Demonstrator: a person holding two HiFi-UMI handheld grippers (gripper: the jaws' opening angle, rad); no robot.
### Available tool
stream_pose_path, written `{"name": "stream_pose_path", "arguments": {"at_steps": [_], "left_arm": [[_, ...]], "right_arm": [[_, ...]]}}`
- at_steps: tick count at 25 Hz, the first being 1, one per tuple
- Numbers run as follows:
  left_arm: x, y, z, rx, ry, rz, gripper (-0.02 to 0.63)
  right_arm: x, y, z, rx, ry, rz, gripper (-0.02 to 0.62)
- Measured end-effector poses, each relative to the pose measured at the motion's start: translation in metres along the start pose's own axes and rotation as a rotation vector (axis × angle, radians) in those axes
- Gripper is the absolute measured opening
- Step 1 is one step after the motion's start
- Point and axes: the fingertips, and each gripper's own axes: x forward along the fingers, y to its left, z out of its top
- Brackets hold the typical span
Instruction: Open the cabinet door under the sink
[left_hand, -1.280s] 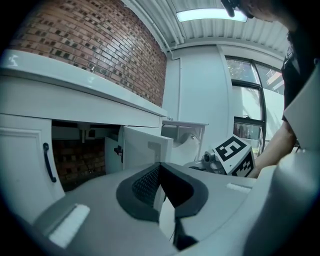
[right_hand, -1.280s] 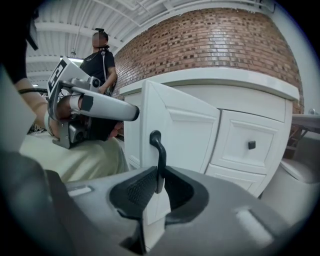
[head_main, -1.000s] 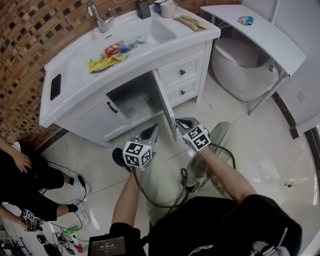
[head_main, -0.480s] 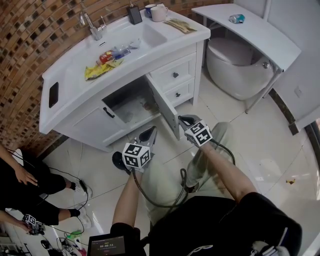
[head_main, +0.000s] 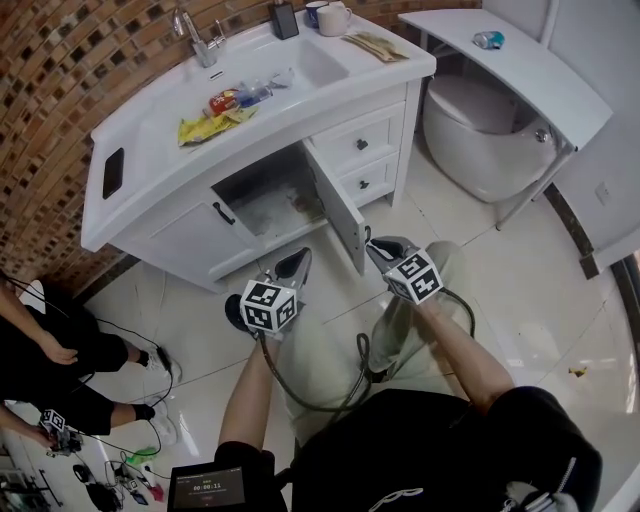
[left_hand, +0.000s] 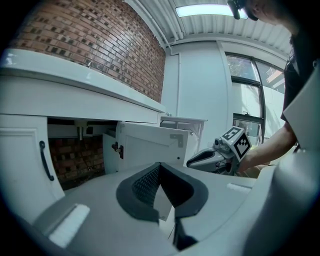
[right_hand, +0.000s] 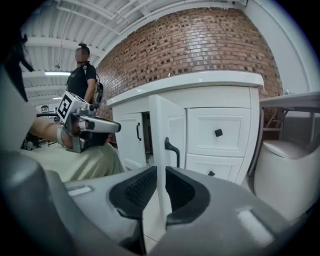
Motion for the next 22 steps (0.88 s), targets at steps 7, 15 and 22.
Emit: {"name": "stream_pose_path", "arguments": {"at_steps": [7,15,22], "left_arm": [[-0.025,0.015,0.001,-0.007,-0.019,0.041,0.017],[-0.057,0.034,0.001,-0.005,-0.035,0.095,0.017],[-0.085,0.047,0.005,-0.036,-0.057,0.122,0.017]], "right_arm": [[-0.001,0.065,0.021,-0.214,-0.117,0.159,0.021],[0.02,0.091,0.031,-0.237,-0.139,0.2,-0.008],[0.035,0.105,0.037,-0.235,-0.125,0.214,-0.008]]}}
